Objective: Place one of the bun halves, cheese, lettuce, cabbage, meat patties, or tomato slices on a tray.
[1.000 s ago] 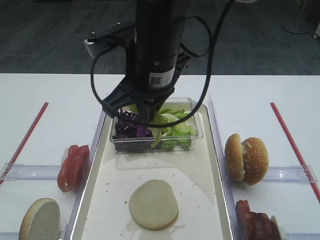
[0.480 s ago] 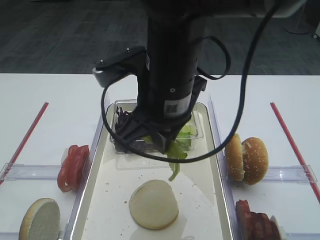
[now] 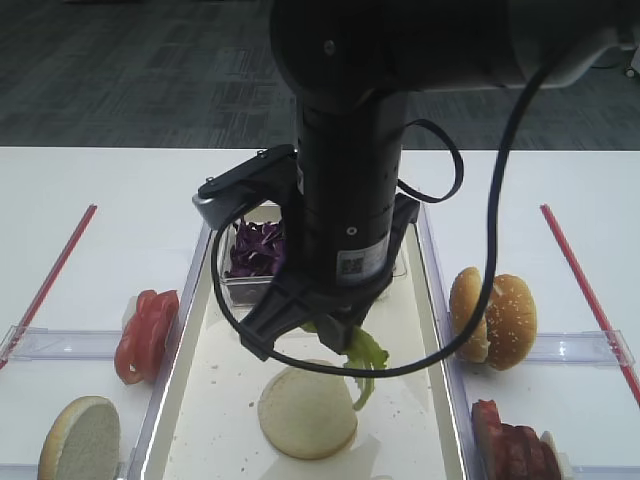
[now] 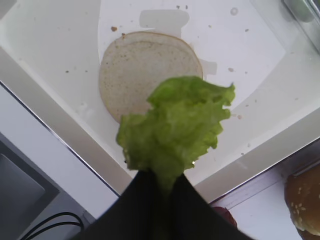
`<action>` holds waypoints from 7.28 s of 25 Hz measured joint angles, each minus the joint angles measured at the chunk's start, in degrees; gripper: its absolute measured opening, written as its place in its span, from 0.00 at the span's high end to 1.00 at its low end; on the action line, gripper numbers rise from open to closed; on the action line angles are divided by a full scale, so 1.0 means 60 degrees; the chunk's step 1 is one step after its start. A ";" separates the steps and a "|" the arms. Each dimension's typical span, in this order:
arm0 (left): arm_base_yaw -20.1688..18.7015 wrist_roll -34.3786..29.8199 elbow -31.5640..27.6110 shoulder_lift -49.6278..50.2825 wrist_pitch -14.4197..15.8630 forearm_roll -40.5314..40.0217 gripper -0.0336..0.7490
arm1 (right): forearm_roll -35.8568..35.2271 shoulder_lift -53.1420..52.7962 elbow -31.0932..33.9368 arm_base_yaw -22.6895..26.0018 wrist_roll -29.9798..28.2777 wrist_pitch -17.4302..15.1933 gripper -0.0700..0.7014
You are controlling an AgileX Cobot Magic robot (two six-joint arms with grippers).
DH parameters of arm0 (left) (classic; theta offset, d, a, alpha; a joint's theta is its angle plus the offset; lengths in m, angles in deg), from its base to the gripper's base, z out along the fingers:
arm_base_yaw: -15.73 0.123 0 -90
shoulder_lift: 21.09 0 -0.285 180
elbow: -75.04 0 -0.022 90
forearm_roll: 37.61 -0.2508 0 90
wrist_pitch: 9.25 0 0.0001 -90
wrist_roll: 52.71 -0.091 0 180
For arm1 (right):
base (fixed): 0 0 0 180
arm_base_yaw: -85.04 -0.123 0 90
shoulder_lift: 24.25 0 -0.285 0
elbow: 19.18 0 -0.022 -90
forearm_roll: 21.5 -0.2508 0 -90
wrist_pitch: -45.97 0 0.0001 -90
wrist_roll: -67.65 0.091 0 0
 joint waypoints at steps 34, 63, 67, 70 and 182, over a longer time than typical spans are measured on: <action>0.0000 0.0000 0.0000 -0.0020 0.0000 0.0000 0.24 | -0.0216 0.1821 0.0000 -0.0471 -0.0418 0.1056 0.81; 0.0000 0.0000 0.0000 -0.0020 0.0000 0.0000 0.24 | -0.0182 0.1837 0.0000 -0.0471 -0.0427 0.1219 0.28; 0.0000 0.0000 0.0000 -0.0020 0.0000 0.0000 0.24 | -0.0182 0.1837 0.0000 -0.0471 -0.0427 0.1263 0.19; 0.0000 0.0000 0.0000 -0.0020 0.0000 0.0000 0.24 | -0.0182 0.1837 0.0000 -0.0471 -0.0427 0.1263 0.18; 0.0000 0.0000 0.0000 -0.0020 0.0000 0.0000 0.24 | 0.0059 0.0049 -0.2439 0.8303 0.0291 -0.0080 0.08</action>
